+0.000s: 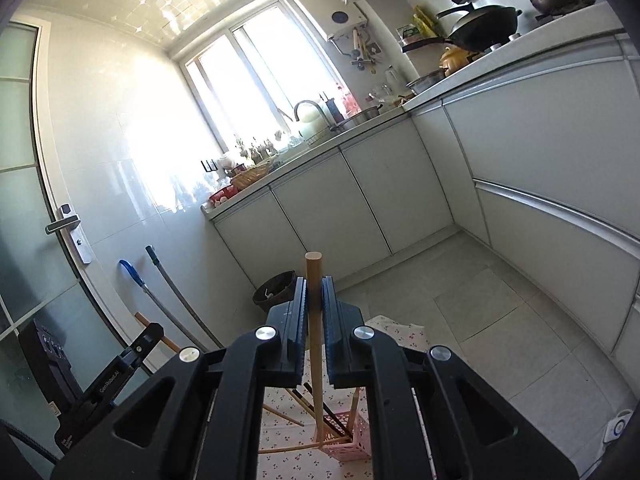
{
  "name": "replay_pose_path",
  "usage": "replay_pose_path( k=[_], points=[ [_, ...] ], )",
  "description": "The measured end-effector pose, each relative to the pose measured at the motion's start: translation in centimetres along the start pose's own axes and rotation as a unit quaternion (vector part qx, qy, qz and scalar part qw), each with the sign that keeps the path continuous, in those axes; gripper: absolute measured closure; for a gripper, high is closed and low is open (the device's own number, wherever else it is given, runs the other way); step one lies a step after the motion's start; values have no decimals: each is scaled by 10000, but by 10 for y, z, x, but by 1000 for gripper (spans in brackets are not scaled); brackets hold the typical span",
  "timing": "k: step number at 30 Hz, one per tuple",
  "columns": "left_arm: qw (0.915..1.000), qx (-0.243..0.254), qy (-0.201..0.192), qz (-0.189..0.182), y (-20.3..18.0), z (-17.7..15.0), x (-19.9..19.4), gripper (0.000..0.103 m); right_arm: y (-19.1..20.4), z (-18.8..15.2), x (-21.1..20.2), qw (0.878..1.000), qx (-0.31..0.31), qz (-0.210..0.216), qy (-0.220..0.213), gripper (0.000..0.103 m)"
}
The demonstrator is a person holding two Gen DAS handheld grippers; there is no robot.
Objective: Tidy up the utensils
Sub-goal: 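Lift the left gripper's stick over the pink basket and open it while the right gripper carries its stick, then open the right gripper to drop its stick into the pink basket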
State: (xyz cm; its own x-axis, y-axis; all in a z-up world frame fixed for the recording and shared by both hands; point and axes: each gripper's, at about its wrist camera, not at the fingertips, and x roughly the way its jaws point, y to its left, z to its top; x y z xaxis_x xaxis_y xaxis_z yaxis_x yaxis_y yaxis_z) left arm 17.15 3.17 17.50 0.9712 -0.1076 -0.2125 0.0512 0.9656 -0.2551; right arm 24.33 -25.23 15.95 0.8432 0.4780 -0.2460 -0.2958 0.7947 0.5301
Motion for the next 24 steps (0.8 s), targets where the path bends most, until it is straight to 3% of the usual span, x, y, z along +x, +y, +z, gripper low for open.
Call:
replay_pose_path(
  k=[3, 4, 5, 6, 16, 24],
  points=[
    [9994, 44, 284, 187, 6, -18, 28, 95, -2, -7, 15, 9999, 7, -51, 157, 95],
    [9987, -5, 438, 259, 11, -26, 40, 89, -2, -9, 20, 9998, 13, -66, 210, 95],
    [9979, -74, 532, 375, 17, -34, 47, 75, -1, -11, 25, 9996, 12, -71, 270, 95],
    [9972, -136, 581, 459, 22, -41, 50, 72, 0, -13, 28, 9995, -1, -78, 304, 95],
    [9969, -301, 208, 698, 44, -29, 11, 62, 14, -27, 48, 9987, -106, -81, 482, 95],
    [9955, -491, 280, 758, 60, -25, 6, 56, 20, -36, 66, 9983, -172, -219, 505, 95]
  ],
)
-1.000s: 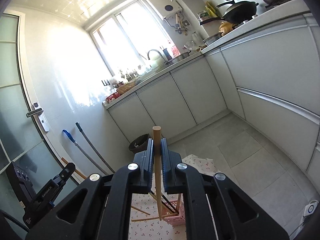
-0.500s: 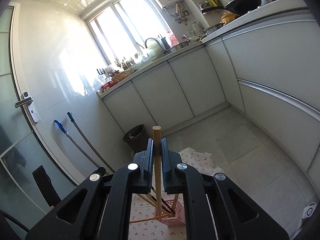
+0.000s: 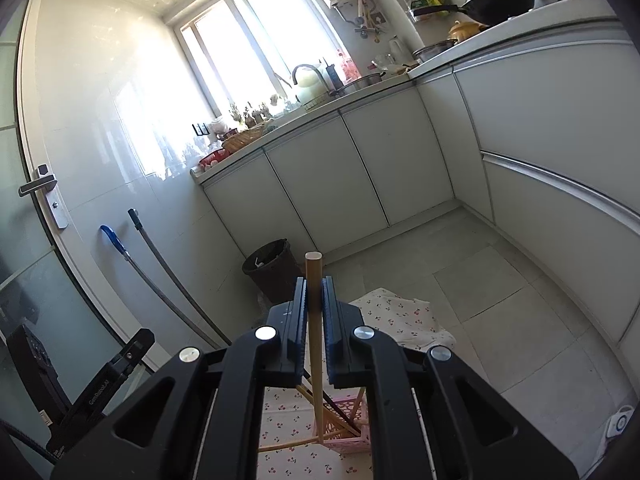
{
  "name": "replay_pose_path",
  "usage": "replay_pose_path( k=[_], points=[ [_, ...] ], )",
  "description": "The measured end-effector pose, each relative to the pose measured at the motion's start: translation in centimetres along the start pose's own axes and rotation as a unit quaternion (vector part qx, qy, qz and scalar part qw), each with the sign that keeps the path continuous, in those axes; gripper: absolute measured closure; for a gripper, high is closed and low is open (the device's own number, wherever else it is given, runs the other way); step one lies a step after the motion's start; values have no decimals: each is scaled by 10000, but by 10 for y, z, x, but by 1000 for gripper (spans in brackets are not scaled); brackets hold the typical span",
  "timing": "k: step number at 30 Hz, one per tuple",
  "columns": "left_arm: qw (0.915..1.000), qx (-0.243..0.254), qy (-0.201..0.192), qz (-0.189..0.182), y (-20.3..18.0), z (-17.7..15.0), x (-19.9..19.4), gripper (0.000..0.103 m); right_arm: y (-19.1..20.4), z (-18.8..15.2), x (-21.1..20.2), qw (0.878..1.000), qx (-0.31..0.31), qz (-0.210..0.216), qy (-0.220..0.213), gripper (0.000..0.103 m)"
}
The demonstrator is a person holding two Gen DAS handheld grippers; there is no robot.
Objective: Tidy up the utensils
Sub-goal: 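Open the right gripper to drop its stick into the pink basket, then withdraw both open grippers from the basket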
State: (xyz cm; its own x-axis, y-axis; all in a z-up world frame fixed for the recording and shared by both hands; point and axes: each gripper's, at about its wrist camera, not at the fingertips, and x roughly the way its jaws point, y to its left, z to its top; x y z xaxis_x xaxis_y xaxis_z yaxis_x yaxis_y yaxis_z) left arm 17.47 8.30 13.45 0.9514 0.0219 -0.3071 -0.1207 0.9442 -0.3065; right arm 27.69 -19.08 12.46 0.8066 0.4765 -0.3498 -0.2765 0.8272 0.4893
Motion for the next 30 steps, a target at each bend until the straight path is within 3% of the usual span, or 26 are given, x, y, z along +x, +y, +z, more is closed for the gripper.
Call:
replay_pose_path(
  k=[7, 12, 15, 23, 30],
  points=[
    [9999, 76, 86, 108, 6, -4, 7, 53, 3, -12, 30, 9996, -92, -278, 52, 95],
    [9995, 101, 274, 134, 6, -11, 16, 49, 2, -24, 55, 9998, -8, -167, 120, 91],
    [9992, 126, 349, 117, 5, -14, 17, 46, 1, -32, 66, 9995, 113, -31, 289, 52],
    [9980, 368, 371, 341, -2, -18, 12, 33, 19, -34, 47, 9988, -368, -267, 192, 49],
    [9945, 608, 443, 728, -4, -29, 8, 19, 16, -56, 47, 9947, -632, -586, 561, 34]
  ],
)
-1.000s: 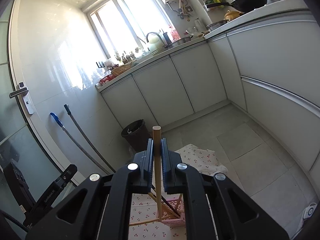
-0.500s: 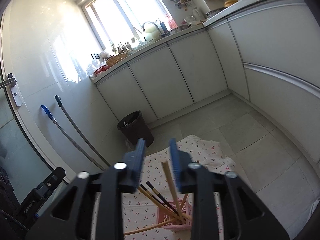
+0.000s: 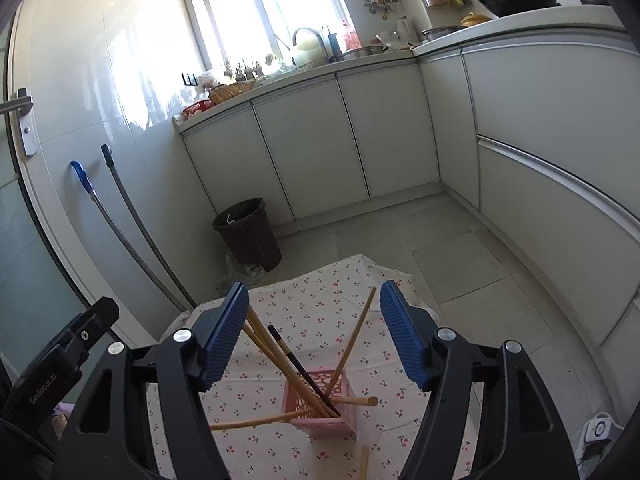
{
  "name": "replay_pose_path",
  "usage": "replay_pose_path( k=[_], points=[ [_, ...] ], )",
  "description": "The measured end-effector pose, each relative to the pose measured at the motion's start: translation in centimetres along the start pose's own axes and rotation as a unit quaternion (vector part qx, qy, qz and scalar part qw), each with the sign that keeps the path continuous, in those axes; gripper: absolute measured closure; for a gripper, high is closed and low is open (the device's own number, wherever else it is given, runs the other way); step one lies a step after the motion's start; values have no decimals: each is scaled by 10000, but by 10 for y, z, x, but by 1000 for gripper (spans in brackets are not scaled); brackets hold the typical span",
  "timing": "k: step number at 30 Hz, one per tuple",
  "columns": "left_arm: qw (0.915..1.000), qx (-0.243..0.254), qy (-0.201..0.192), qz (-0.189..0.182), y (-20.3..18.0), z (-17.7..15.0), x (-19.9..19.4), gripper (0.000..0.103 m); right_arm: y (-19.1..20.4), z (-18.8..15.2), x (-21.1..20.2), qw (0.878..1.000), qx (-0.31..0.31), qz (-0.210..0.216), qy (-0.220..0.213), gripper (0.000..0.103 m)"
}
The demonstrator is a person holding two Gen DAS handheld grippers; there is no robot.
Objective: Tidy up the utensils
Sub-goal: 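Withdraw both open grippers from the basket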
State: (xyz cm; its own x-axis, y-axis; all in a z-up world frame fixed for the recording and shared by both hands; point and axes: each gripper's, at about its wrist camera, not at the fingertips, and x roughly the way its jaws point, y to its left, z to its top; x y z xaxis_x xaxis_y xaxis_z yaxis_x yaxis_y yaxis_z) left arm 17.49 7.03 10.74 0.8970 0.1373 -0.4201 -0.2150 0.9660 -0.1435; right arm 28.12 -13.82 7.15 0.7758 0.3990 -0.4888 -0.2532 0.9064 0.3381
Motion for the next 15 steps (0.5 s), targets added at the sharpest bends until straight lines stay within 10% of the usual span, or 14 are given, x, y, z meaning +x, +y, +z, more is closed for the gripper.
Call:
replay_pose_path(
  k=[15],
  points=[
    [9976, 250, 439, 473, 15, -46, -17, 7, -28, -54, -17, 9971, 97, -380, 651, 9]
  ],
)
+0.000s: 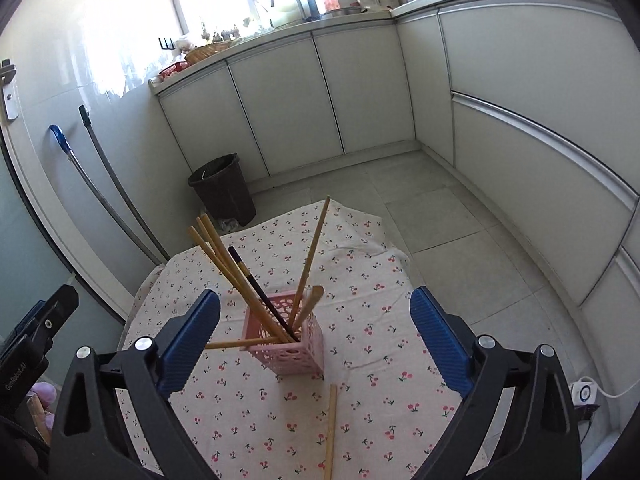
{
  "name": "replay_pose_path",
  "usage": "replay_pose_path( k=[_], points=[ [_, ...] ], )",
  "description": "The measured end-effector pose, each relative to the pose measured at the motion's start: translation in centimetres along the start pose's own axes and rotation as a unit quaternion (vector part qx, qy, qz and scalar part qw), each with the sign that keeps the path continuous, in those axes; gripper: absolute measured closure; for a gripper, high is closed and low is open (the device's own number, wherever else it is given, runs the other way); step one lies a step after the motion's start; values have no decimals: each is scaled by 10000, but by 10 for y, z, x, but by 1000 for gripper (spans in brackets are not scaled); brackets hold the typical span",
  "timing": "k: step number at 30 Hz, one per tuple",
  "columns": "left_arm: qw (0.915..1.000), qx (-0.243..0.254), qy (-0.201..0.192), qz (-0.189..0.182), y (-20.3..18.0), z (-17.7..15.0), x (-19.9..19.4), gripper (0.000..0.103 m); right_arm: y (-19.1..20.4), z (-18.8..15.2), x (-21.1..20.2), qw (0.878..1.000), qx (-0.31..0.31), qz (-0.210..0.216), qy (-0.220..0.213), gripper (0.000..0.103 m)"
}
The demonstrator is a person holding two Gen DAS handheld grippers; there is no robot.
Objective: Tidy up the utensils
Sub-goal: 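Withdraw both open grippers from the basket, then lower the left gripper to the loose wooden stick and grasp it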
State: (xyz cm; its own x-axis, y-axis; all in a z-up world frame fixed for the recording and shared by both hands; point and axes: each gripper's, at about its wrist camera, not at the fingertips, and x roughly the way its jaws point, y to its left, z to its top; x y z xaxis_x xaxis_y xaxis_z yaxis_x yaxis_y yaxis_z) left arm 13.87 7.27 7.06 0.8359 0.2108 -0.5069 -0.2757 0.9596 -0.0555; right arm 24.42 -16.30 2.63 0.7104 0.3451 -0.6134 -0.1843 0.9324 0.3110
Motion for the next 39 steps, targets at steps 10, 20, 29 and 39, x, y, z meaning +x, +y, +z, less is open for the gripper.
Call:
replay_pose_path(
  k=[10, 20, 29, 39],
  points=[
    [9828, -427, 1795, -96, 18, -68, 47, 7, -47, -44, -7, 9968, 337, -201, 694, 7],
    [9390, -415, 3400, -321, -21, -141, 114, 7, -106, -71, -16, 9841, 1302, -230, 1181, 7],
    [9422, 30, 3335, -314, -85, -152, 129, 7, -124, -77, -10, 9743, 1727, -137, 1437, 7],
    [9473, 665, 3126, -225, -154, -168, 156, 23, -142, -80, -7, 9658, 2107, 12, 1512, 7]
  ],
)
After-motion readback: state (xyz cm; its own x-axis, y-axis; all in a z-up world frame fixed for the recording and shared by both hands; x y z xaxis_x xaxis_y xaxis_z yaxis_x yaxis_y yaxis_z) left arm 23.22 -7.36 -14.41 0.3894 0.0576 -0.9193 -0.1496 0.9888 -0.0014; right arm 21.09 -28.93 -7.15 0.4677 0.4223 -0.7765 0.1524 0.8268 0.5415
